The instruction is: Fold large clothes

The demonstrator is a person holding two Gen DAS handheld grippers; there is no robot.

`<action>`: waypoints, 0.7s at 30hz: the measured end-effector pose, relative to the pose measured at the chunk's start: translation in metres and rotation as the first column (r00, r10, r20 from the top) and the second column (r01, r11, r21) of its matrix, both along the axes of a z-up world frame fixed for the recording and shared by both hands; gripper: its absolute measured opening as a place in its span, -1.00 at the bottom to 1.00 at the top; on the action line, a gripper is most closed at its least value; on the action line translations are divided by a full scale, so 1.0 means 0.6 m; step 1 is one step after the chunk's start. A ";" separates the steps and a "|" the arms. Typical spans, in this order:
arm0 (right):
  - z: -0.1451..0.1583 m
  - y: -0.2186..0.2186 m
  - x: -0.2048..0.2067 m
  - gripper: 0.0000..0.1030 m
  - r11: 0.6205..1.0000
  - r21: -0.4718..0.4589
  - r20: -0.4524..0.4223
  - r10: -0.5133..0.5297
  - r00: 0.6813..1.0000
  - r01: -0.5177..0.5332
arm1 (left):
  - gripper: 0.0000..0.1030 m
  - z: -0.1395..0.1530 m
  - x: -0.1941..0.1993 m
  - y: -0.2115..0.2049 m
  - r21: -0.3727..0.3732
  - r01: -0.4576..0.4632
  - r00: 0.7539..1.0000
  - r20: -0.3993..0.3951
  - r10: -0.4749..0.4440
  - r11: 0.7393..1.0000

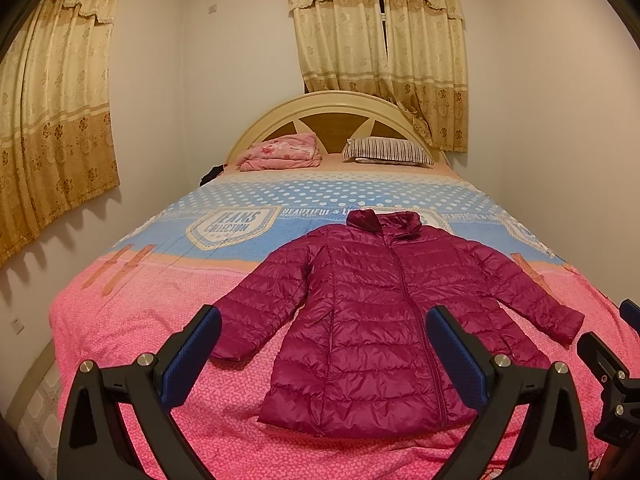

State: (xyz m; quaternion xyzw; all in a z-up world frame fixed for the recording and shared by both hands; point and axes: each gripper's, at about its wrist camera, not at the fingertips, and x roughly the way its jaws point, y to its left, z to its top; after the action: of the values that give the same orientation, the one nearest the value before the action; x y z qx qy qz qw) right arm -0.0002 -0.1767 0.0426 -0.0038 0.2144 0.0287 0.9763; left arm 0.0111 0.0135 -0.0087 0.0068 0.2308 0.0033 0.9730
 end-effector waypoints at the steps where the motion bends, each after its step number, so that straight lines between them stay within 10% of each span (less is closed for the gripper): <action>1: 0.000 0.000 0.000 1.00 1.000 0.000 -0.001 0.001 1.000 -0.001 | 0.98 0.000 0.000 0.000 0.002 -0.001 1.000 0.000 0.001 1.000; 21: 0.000 0.003 -0.001 1.00 1.000 0.002 -0.004 0.002 1.000 -0.002 | 0.98 0.003 0.002 0.001 0.000 -0.009 1.000 0.005 0.009 1.000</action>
State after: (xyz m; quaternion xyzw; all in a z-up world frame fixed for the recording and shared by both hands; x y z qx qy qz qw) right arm -0.0010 -0.1751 0.0425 -0.0030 0.2164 0.0297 0.9759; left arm 0.0124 0.0143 -0.0071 0.0058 0.2283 0.0078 0.9735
